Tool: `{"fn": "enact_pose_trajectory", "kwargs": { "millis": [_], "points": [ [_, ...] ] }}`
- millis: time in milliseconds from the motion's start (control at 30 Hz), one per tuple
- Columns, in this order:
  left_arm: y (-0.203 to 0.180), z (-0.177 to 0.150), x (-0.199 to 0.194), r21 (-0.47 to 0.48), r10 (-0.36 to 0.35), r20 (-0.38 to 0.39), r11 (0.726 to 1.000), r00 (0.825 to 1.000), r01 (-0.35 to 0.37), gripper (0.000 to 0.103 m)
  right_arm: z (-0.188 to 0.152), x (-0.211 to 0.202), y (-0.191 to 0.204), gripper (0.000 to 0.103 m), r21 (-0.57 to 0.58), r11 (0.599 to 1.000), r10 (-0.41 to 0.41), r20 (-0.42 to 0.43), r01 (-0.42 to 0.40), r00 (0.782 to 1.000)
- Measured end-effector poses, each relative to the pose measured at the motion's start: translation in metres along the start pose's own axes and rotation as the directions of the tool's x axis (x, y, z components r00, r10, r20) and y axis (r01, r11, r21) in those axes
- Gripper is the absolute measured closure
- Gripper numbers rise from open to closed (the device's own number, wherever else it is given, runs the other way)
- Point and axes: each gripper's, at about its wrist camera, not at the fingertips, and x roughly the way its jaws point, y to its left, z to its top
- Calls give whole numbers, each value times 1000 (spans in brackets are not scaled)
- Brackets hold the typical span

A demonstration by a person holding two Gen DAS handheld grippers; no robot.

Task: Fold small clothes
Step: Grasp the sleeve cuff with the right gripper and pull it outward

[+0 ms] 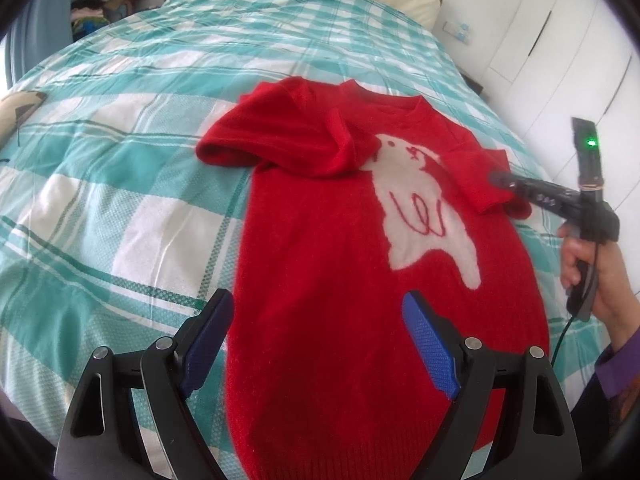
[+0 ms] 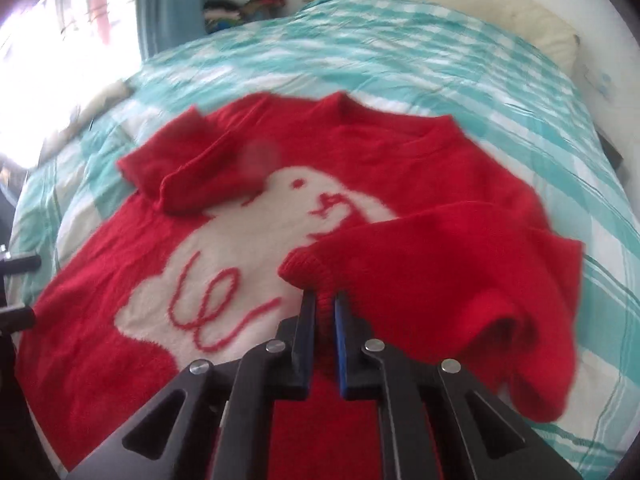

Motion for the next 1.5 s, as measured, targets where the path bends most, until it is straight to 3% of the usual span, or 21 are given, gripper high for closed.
{"fn": "enact_pose_trajectory", "kwargs": {
  "millis": [133,267,367,400,500,700,867,1000,1133,1167,1200,1233,1300,1400,1433,1500],
  "points": [
    [2,1,1,-28,-12,-5,1000,1000,12,16,-17,-75,-100,95,256,958,-157,103,126,982],
    [2,-1,4,-34,-2,-11,999,1000,1,15,-60,-127,-184,95,484,837,-339,94,255,936],
    [1,-3,8,-31,15,-19,999,1000,-16,15,-99,-142,-223,95,591,737,-443,56,328,895],
    [1,-4,9,-27,23,-21,999,1000,-23,15,-110,-145,-236,95,626,701,-461,31,343,887],
    [2,-6,10,-24,29,-29,999,999,-29,15,-141,-153,-266,95,771,574,-415,-15,274,910],
    [5,-6,10,-38,32,-32,999,999,-33,15,-168,-161,-284,96,813,465,-445,-127,350,887],
    [8,-6,11,-46,35,-45,998,998,-37,15,-173,-158,-286,96,755,455,-493,-229,473,840],
    [8,-7,11,-36,45,-46,998,998,-47,15,-193,-142,-298,96,766,421,-426,-306,486,851],
    [8,-6,6,-19,73,-29,997,997,-74,15,-196,-144,-295,95,753,437,-425,-309,492,851],
    [10,-5,2,-18,78,-24,997,997,-79,15,-198,-147,-294,93,762,428,-426,-304,486,852],
    [12,-3,-3,-20,79,-14,997,997,-79,15,-200,-152,-293,84,768,414,-432,-307,488,848],
    [14,1,-12,-26,77,4,997,997,-77,15,-199,-157,-292,79,764,398,-453,-318,507,833],
    [20,16,-33,-49,72,68,996,995,-69,15,-194,-172,-289,60,740,363,-535,-332,566,777],
    [20,55,-63,-43,72,189,997,979,-65,11,-177,-202,-274,57,707,350,-665,-274,615,695],
    [17,69,-67,-23,79,217,997,973,-76,8,-171,-210,-267,54,707,360,-691,-236,608,684],
    [4,98,-58,58,68,221,995,973,-83,6,-163,-221,-252,42,727,402,-702,-146,557,697]
  ]
}}
